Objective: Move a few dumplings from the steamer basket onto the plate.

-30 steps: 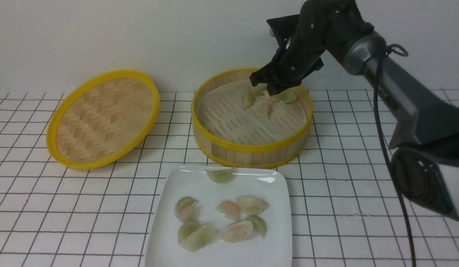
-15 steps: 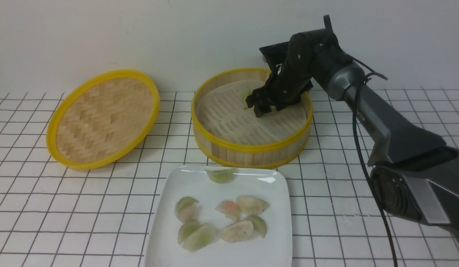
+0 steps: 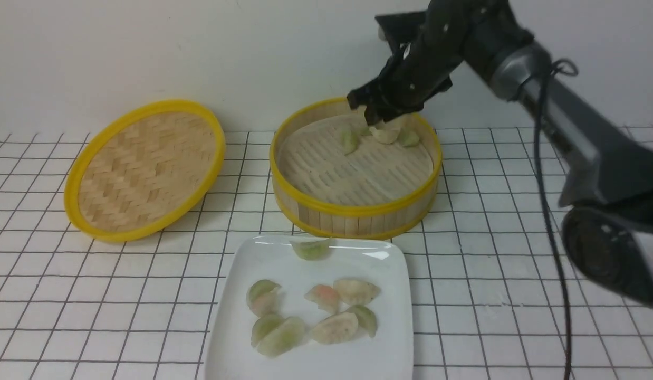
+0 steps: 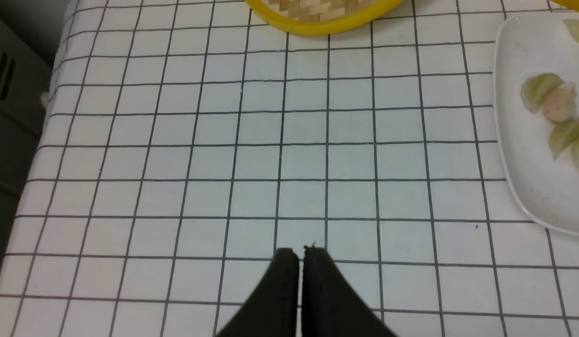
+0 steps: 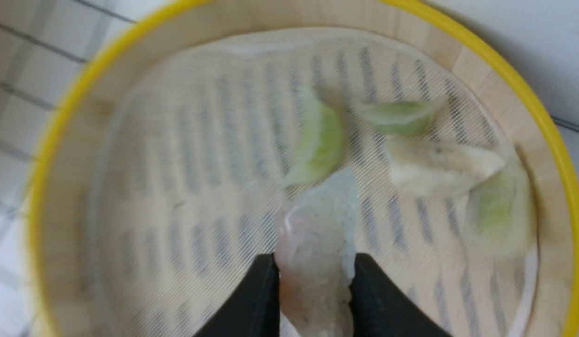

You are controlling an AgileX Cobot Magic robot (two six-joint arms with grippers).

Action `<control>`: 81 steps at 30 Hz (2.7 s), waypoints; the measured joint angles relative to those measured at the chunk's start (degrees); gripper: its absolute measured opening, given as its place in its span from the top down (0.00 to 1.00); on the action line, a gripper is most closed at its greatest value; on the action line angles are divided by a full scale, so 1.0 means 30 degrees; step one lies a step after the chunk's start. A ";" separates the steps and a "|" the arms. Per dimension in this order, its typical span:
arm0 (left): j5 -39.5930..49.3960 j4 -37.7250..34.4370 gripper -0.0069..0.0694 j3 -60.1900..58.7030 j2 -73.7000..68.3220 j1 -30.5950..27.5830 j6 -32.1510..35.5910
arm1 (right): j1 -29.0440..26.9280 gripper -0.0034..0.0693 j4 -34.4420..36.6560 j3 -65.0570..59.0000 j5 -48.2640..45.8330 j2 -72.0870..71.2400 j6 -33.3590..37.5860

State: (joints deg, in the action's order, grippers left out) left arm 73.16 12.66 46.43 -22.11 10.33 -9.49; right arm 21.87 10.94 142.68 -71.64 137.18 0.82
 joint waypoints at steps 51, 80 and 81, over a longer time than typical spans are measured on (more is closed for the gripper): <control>-0.3145 -0.2555 0.92 0.0000 0.0000 0.0000 -0.0006 | 0.6098 0.97 -0.6575 -3.5285 1.3993 -3.9344 -0.7205; -0.5531 -0.3774 0.92 -0.6057 0.7750 -0.0038 0.0192 | 0.6098 0.97 -0.9195 -4.0860 1.9282 -4.6026 -1.1407; -0.5531 -0.3774 0.92 -0.6058 0.7750 -0.0038 0.0192 | 0.6098 0.97 -0.9195 -4.0860 1.9282 -4.6026 -1.1407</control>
State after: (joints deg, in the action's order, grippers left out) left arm 56.57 1.34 28.26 1.14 10.22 -8.92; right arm 40.16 -16.65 20.10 -13.79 -0.90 -33.40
